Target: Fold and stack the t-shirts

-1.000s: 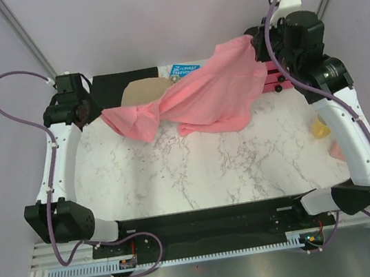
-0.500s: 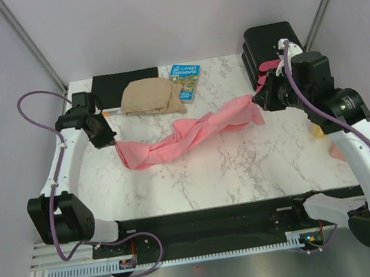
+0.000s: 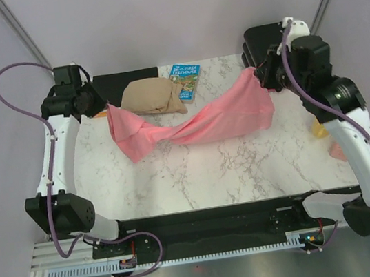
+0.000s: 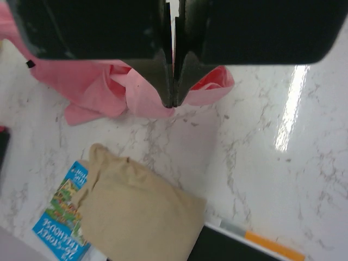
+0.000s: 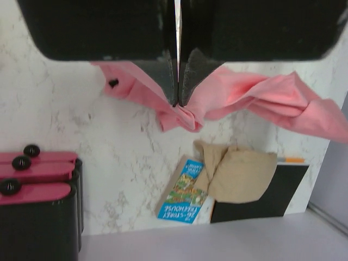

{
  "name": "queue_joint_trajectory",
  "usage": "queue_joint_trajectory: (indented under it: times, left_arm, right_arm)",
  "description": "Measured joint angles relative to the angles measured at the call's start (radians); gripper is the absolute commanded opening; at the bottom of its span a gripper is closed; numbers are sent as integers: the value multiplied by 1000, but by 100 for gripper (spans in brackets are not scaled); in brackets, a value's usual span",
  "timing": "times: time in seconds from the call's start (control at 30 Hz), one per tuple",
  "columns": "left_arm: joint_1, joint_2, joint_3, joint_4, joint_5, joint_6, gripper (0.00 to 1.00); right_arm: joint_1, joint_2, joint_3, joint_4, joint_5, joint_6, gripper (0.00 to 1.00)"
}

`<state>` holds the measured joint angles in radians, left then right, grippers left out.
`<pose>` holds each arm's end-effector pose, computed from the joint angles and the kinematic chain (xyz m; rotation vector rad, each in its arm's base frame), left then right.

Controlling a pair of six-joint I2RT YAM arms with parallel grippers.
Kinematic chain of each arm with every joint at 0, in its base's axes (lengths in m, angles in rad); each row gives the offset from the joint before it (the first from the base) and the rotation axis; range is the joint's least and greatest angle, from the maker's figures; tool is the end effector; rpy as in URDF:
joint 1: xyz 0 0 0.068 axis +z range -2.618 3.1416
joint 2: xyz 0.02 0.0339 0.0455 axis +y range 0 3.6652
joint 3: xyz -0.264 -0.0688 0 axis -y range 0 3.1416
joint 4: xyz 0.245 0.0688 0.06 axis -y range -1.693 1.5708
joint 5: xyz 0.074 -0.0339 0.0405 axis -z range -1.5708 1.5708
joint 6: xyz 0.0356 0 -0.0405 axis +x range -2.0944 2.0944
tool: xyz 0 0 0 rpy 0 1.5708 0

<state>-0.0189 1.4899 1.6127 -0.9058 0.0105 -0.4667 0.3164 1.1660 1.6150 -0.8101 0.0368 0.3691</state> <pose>0.3121 -0.0063 0.3889 -0.5207 2.3097 -0.2486 0.2030 0.0651 0.4778 0.0764 1.9532 0.4202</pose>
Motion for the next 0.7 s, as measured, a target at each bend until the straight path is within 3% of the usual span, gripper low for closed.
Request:
queue_joint_trajectory:
  times: [0.3,0.53,0.7]
  left_arm:
    - [0,125,290,40,36,-29,2]
    - [0,83,307,92,96,-57,2]
    - [0,10,300,103,108,-61,2]
  right_arm:
    - [-35,393,370,149,85,-108,0]
    - [-68,431,674,195,101,-167,0]
    - [-72,381,726,222,88,-174,0]
